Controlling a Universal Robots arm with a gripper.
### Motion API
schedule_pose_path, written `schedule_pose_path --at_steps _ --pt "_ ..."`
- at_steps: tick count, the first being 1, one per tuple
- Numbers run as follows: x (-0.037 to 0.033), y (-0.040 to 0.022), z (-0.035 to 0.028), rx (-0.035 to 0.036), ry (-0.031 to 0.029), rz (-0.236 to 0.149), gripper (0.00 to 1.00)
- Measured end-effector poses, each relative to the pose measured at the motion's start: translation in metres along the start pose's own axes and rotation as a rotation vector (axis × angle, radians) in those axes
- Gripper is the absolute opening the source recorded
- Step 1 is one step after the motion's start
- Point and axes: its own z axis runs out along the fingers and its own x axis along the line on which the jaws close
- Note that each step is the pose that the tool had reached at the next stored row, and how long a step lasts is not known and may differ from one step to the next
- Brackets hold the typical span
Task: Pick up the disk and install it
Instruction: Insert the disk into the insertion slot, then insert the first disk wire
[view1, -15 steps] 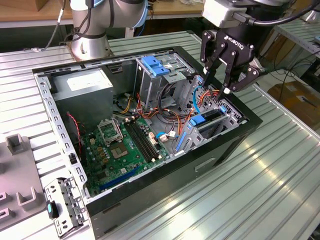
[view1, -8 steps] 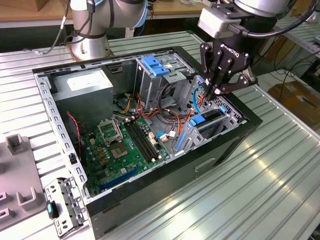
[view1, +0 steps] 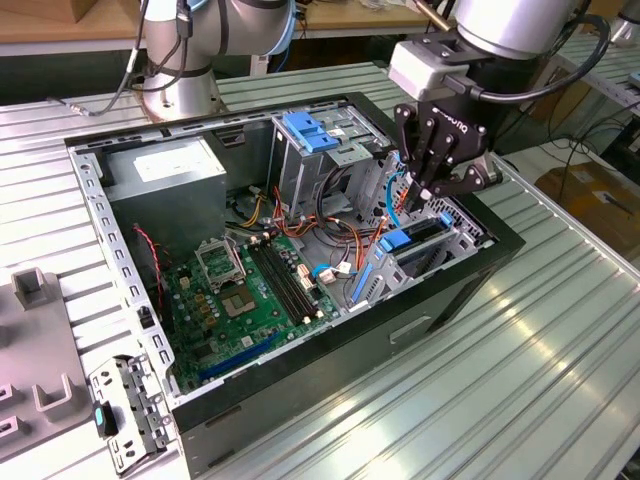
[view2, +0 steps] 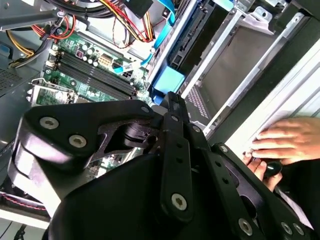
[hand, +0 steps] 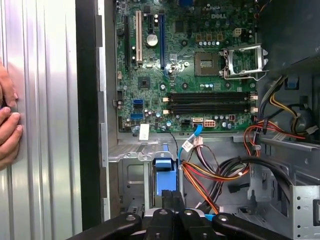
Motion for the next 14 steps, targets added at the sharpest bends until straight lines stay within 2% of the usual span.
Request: schedule_pose_path --at_steps 14 --pt "0.0 0.0 0.0 -0.0001 -0.0042 0.0 0.11"
